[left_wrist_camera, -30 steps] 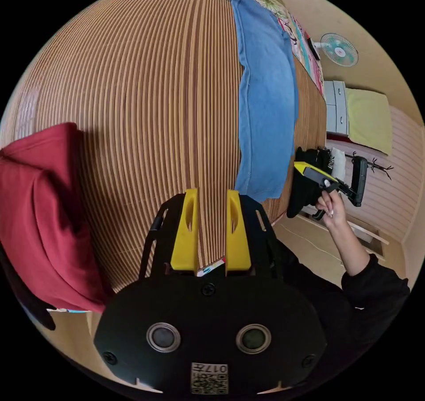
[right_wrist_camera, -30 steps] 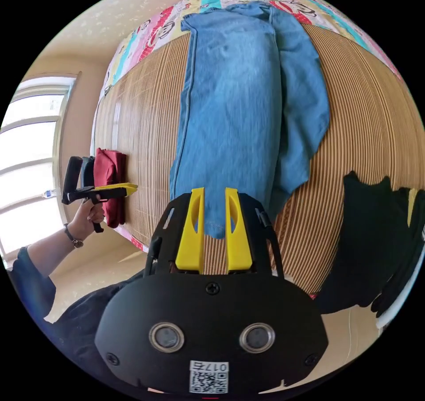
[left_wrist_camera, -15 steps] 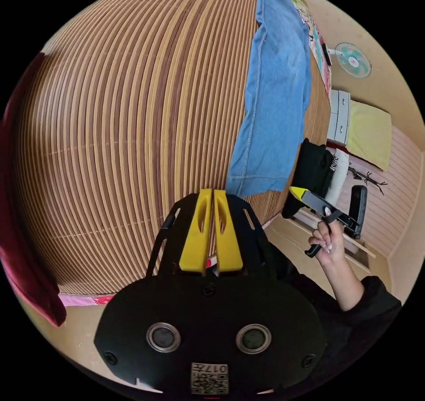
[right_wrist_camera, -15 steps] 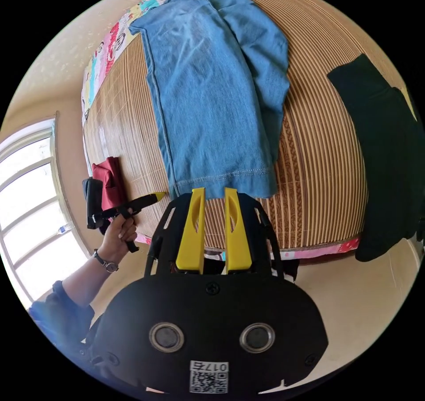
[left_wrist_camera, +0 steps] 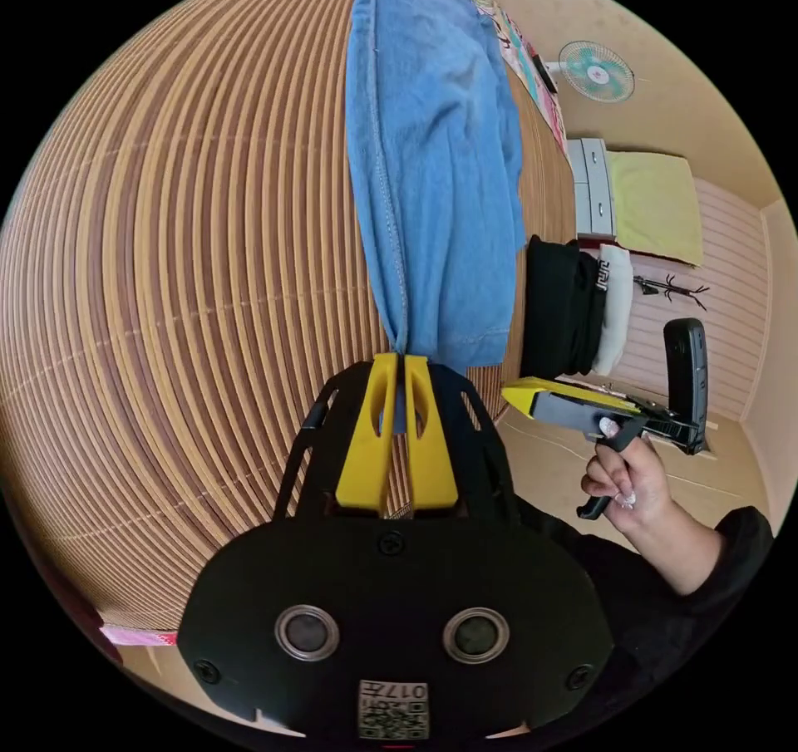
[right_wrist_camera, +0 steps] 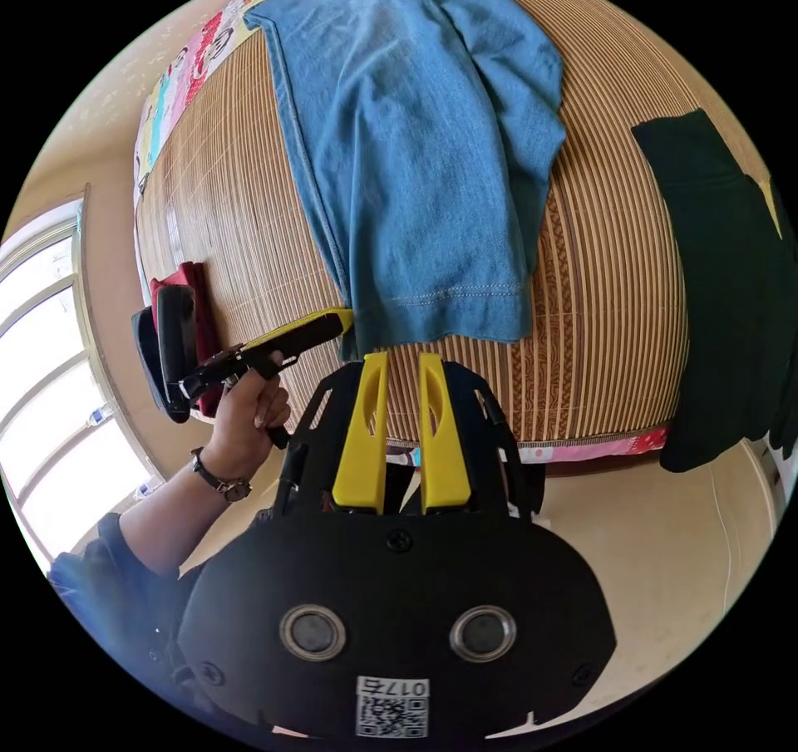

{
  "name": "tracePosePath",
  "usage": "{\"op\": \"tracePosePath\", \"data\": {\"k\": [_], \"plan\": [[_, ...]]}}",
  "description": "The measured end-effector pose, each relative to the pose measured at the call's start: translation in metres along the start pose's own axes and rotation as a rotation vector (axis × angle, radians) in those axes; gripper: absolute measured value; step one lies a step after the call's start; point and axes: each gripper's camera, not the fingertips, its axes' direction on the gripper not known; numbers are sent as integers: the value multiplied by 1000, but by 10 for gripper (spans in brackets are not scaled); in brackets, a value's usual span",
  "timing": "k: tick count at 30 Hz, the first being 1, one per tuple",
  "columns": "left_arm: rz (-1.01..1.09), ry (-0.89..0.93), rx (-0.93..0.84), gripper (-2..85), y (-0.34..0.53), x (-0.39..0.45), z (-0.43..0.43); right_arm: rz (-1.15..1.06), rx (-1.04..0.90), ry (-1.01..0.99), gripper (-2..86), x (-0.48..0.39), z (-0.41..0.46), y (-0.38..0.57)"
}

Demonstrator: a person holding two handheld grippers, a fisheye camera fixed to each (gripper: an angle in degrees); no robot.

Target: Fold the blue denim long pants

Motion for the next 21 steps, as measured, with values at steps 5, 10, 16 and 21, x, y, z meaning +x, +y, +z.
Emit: {"op": "tracePosePath", "data": {"k": [5,10,16,21], "plan": [[117,190,158,-7,59,-13,-97,8,48,-14,61,26,-55,47],[105,278,239,-9,147,-60,-187,40,102,-126,66,40,-88,91],[-183,152,205,-8,208,-157,-205,27,-70,-128,79,31,-69,130],[-171,50,145,-8,189,-181,-217,1,-219,-142,81,7,-48,154]]}}
